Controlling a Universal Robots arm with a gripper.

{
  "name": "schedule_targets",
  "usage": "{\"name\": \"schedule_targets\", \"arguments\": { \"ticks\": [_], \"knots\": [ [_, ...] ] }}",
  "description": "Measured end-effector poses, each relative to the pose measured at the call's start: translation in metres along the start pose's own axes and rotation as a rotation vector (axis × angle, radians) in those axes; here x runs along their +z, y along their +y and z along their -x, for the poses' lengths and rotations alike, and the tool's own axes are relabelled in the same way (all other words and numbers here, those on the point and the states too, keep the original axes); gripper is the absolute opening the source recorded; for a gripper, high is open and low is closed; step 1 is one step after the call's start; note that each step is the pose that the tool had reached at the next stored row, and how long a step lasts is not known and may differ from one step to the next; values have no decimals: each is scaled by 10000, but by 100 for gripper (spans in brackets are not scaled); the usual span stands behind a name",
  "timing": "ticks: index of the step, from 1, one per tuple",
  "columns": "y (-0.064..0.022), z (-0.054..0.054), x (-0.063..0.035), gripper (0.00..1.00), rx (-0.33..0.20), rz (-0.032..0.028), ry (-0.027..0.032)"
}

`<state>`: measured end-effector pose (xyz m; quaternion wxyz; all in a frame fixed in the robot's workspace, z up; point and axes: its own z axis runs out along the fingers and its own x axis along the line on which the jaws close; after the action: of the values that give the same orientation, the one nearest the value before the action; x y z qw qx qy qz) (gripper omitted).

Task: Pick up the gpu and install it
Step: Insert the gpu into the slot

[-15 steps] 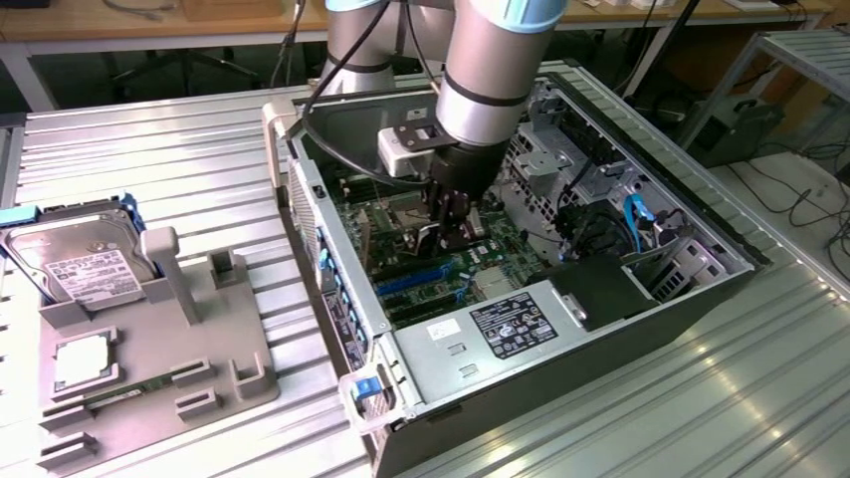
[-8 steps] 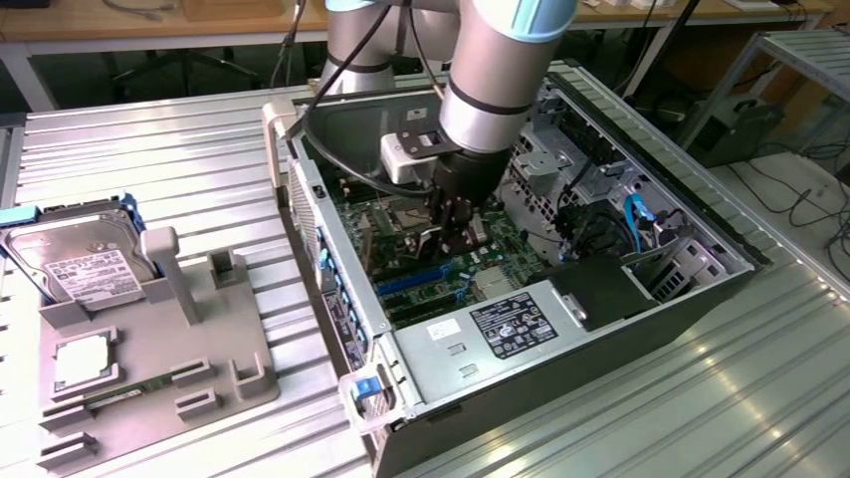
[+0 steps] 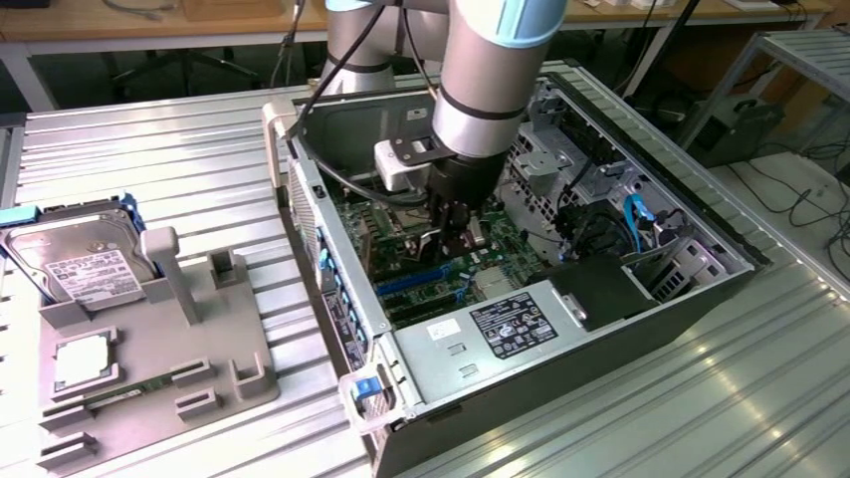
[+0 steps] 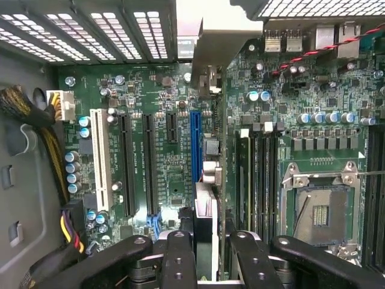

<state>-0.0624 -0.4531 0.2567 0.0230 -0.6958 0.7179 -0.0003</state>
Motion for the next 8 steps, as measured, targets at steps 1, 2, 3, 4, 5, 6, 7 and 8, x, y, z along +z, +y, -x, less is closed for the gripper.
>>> {"name": "schedule_targets", "arguments": {
  "ticks": [1,2,3,4,5,6,7,8],
  "knots": [
    [3,0,5,28,0,0,2],
    [3,-1,5,28,-3,1,49],
    [4,-1,8,28,-4,-1,124],
    [4,-1,8,28,-7,-4,208],
    [4,1,9,28,-9,-7,260],
    [4,0,9,28,-10,-6,261],
    [4,0,9,28,-10,-6,262],
    [4,0,9,28,-10,-6,262]
  ]
}}
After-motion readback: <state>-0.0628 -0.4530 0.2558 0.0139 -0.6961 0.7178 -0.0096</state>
